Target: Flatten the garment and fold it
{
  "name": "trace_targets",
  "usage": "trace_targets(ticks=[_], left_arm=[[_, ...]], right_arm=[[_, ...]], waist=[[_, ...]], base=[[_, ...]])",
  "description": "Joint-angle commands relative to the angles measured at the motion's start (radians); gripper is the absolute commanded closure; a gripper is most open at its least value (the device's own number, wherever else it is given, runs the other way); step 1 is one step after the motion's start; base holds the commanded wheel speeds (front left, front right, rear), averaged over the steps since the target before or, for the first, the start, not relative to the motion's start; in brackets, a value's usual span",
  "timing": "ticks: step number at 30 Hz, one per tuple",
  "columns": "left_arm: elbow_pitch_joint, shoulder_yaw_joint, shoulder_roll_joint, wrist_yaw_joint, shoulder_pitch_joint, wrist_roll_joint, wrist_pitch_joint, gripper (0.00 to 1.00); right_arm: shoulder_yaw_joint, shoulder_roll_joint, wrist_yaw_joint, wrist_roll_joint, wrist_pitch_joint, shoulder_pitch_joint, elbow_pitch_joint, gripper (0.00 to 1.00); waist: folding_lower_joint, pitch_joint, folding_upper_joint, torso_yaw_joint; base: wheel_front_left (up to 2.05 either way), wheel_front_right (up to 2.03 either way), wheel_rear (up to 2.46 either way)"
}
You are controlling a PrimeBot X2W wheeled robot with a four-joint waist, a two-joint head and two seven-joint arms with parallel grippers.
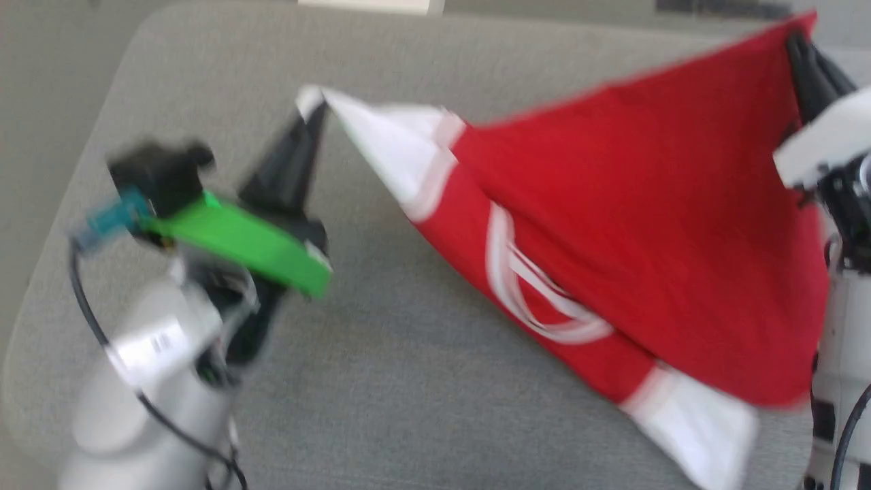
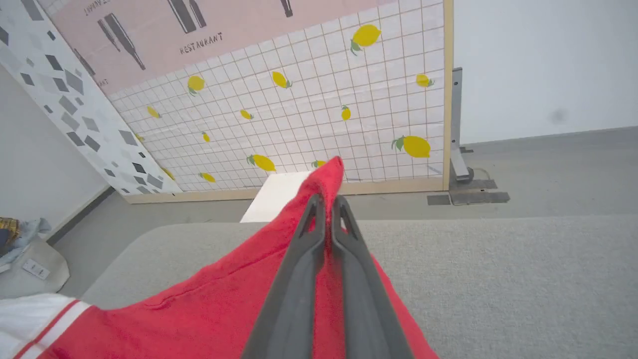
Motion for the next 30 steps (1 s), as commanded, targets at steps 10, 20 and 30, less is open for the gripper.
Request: trace_targets(ticks=[10, 20, 30], left_arm=[[0.255, 0.031, 0.016, -0.027, -0.431, 0.018, 0.101, 1.00], [0.500, 0.070, 0.040, -0.002, -0.831, 0.061, 0.145, 1.00], [0.633, 0.047, -0.026, 0.020, -1.074, 0.090, 0.137, 1.00]], right_arm=[[0.096, 0.017, -0.001, -0.067, -0.062, -0.287, 0.183, 1.00], [0.063, 0.033, -0.001, -0.204, -0.123, -0.612, 0.479, 1.00], [0.028, 0.034, -0.001, -0.262, -0.183, -0.833, 0.694, 1.00]], waist=[[0.0000, -0.168, -0.0001, -0.131], [0.0000, -0.117, -0.0001, -0.186], [0.0000, 0.036, -0.0001, -0.205]], base=[[0.00, 0.00, 0.00], [0.00, 0.00, 0.00], [0.00, 0.00, 0.00]])
